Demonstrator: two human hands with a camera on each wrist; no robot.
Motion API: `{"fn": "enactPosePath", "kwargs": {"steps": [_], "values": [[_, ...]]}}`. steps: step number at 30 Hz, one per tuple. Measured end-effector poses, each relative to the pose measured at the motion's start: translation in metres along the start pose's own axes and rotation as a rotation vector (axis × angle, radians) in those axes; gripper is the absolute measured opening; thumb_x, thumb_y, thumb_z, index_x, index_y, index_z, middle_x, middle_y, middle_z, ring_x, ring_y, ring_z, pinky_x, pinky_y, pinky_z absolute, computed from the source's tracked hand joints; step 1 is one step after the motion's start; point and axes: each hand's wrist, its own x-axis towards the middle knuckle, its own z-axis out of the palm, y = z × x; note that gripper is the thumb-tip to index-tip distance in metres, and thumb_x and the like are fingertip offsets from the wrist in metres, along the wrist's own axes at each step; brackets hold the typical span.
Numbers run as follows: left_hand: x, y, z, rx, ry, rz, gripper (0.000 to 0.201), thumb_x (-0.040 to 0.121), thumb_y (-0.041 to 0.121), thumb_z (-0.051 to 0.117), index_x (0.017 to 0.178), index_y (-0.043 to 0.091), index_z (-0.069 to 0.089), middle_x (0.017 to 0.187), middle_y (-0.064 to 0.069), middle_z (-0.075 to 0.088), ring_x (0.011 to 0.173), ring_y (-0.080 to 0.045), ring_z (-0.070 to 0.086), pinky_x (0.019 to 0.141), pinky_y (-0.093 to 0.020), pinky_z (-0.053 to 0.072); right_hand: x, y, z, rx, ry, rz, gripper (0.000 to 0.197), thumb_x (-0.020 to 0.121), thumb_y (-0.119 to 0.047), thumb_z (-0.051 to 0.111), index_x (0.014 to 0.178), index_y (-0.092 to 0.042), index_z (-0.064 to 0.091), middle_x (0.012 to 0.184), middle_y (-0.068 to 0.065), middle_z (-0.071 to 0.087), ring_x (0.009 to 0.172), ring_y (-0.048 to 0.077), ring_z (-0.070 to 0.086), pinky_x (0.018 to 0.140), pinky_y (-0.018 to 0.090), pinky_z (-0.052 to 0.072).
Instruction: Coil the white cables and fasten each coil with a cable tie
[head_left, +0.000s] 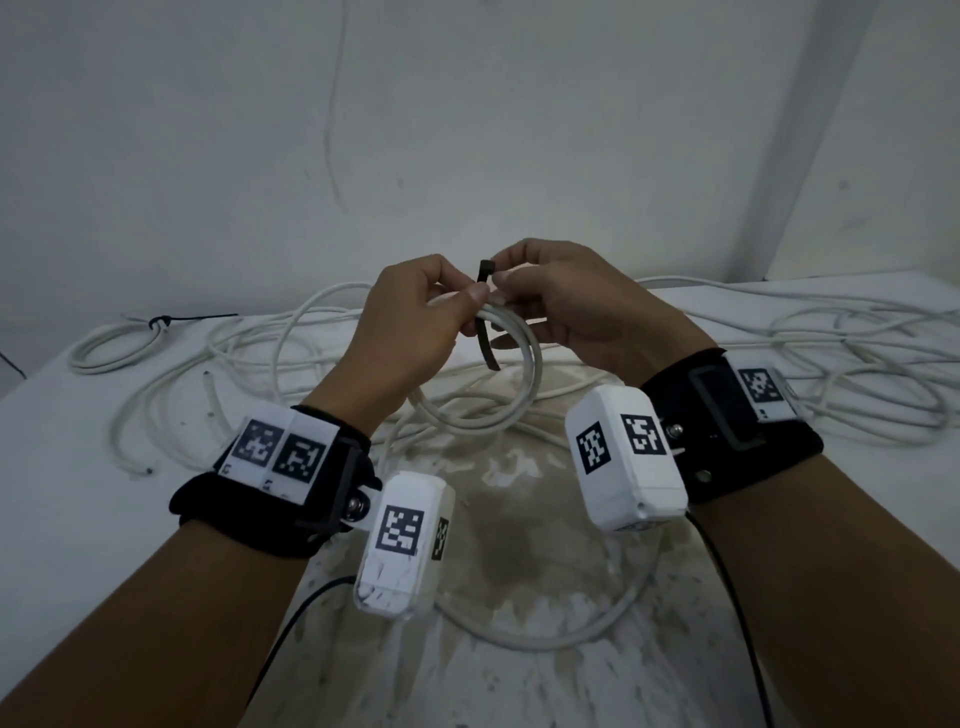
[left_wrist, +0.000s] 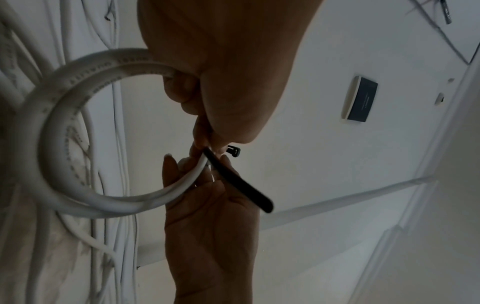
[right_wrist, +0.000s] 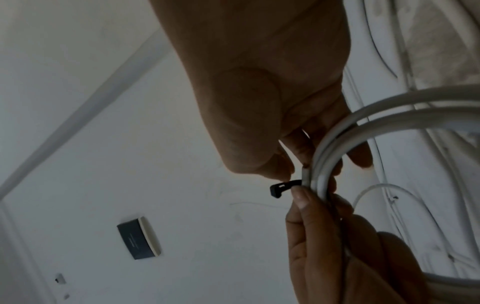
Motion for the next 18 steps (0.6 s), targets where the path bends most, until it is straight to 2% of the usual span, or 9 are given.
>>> {"fn": "enactPosePath", "kwargs": {"steps": [2, 4, 5, 9, 12, 14, 15, 18], "values": [[0.0, 0.002, 0.002, -0.027, 0.029, -0.01, 0.009, 0.093, 0.024, 0.066, 0.095, 0.015, 0.066, 0.068, 0.002, 0.07, 0.062, -0.002, 0.064, 0.057, -0.009, 0.04, 0.0, 0.0, 0.001, -0.015, 0.014, -0.014, 0.02, 0.098, -0.009, 0.055, 0.118, -0.008, 0.057, 0.098, 0.021, 0.066, 0.1, 0.042, 0.069, 0.07, 0.044, 0.061], [0.0, 0.004, 0.002, -0.043, 0.034, -0.024, 0.013, 0.094, 0.025, 0.066, 0.106, 0.02, 0.065, 0.072, 0.002, 0.071, 0.068, -0.003, 0.067, 0.062, -0.009, 0.043, 0.0, -0.001, 0.002, -0.057, 0.032, -0.032, 0.026, 0.099, -0.012, 0.056, 0.125, -0.013, 0.055, 0.096, 0.016, 0.069, 0.085, 0.031, 0.072, 0.06, 0.033, 0.057], [0.001, 0.005, 0.001, -0.042, 0.018, -0.02, 0.011, 0.094, 0.023, 0.065, 0.105, 0.021, 0.067, 0.072, 0.004, 0.071, 0.068, -0.004, 0.067, 0.065, -0.011, 0.044, 0.001, -0.001, 0.003, -0.074, 0.042, -0.042, 0.028, 0.098, -0.012, 0.057, 0.126, -0.015, 0.054, 0.094, 0.014, 0.07, 0.08, 0.025, 0.071, 0.059, 0.032, 0.057], [0.001, 0.009, -0.003, -0.013, -0.025, -0.019, 0.017, 0.095, 0.019, 0.061, 0.089, 0.016, 0.077, 0.064, 0.006, 0.069, 0.065, -0.004, 0.064, 0.07, -0.017, 0.048, 0.002, -0.001, 0.005, -0.132, 0.066, -0.062, 0.03, 0.097, -0.014, 0.059, 0.126, -0.017, 0.052, 0.092, 0.013, 0.072, 0.08, 0.024, 0.07, 0.071, 0.046, 0.062], [0.003, 0.011, -0.008, -0.045, 0.023, -0.081, 0.017, 0.095, 0.019, 0.063, 0.087, 0.015, 0.078, 0.061, 0.006, 0.067, 0.055, 0.001, 0.058, 0.058, -0.016, 0.042, 0.003, -0.002, 0.006, -0.264, 0.088, -0.097, 0.025, 0.098, -0.015, 0.056, 0.122, -0.017, 0.051, 0.089, 0.012, 0.074, 0.083, 0.029, 0.072, 0.073, 0.044, 0.062], [0.004, 0.012, -0.013, -0.054, 0.082, -0.127, 0.016, 0.094, 0.02, 0.064, 0.088, 0.015, 0.078, 0.057, 0.007, 0.063, 0.046, 0.003, 0.05, 0.048, -0.014, 0.034, 0.004, -0.004, 0.005, -0.465, 0.119, -0.221, 0.021, 0.093, -0.015, 0.062, 0.112, -0.019, 0.055, 0.092, 0.008, 0.073, 0.085, 0.028, 0.07, 0.079, 0.046, 0.06], [0.005, 0.013, -0.016, -0.056, 0.104, -0.146, 0.016, 0.094, 0.019, 0.064, 0.086, 0.017, 0.077, 0.056, 0.007, 0.062, 0.043, 0.003, 0.048, 0.045, -0.012, 0.032, 0.004, -0.006, 0.004, -0.584, 0.117, -0.294, 0.022, 0.089, -0.016, 0.068, 0.106, -0.023, 0.057, 0.098, 0.004, 0.07, 0.087, 0.024, 0.067, 0.083, 0.043, 0.058], [0.004, 0.016, -0.024, -0.105, 0.131, -0.2, 0.017, 0.094, 0.014, 0.063, 0.082, 0.015, 0.075, 0.06, 0.003, 0.062, 0.038, 0.003, 0.046, 0.049, -0.014, 0.032, -0.001, -0.011, 0.006, -0.856, -0.044, -0.418, 0.034, 0.079, -0.018, 0.079, 0.104, -0.034, 0.062, 0.123, -0.003, 0.051, 0.108, 0.012, 0.053, 0.086, 0.02, 0.045]]}}
